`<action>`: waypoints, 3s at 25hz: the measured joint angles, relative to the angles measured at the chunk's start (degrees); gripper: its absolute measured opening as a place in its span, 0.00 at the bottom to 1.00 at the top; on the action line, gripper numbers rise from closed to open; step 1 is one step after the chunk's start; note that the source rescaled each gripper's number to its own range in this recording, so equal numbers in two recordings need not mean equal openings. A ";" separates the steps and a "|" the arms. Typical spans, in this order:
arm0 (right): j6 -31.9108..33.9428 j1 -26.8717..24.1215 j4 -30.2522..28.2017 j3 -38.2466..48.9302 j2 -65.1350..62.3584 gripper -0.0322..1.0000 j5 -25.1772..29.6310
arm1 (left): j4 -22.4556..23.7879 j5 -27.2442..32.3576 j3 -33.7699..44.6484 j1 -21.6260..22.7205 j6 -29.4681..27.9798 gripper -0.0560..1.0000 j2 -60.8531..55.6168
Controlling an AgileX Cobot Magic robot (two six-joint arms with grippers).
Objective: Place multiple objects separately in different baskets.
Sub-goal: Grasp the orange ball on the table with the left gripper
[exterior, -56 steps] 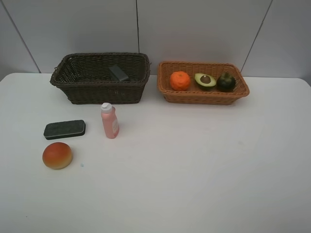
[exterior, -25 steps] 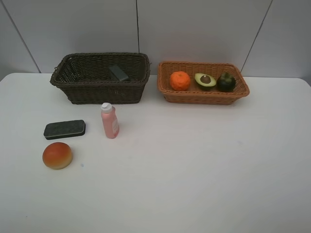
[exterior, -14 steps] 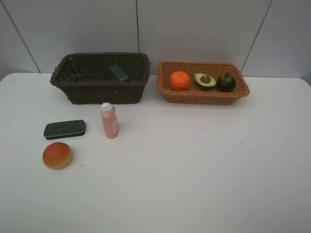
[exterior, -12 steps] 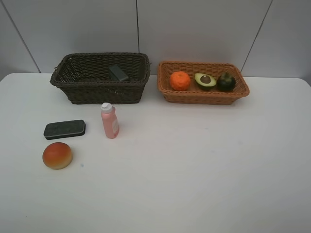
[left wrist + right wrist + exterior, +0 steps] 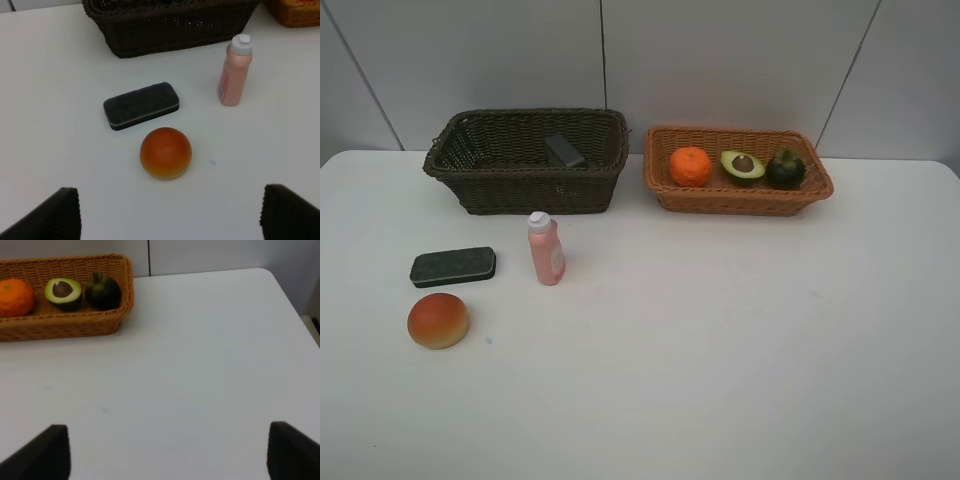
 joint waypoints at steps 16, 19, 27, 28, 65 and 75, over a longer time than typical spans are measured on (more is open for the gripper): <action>0.00 0.00 -0.15 0.00 0.00 0.98 0.00 | 0.00 0.00 0.00 0.00 0.00 0.85 0.00; 0.00 0.00 -0.15 0.00 0.00 0.98 0.00 | 0.00 0.00 0.00 0.00 0.00 0.85 0.00; 0.00 0.00 -0.15 0.00 0.00 0.98 0.00 | 0.00 0.00 0.00 0.00 0.00 0.85 0.00; 0.00 0.00 -0.15 0.00 0.00 0.98 0.00 | 0.00 0.00 0.00 0.00 0.00 0.85 0.00; 0.00 0.00 -0.20 0.00 0.00 0.98 0.00 | 2.26 -1.21 -13.53 0.00 -1.13 0.85 25.88; 0.00 0.00 -0.20 0.00 0.00 0.98 0.00 | -0.60 -4.57 -19.53 0.00 -0.26 0.85 53.68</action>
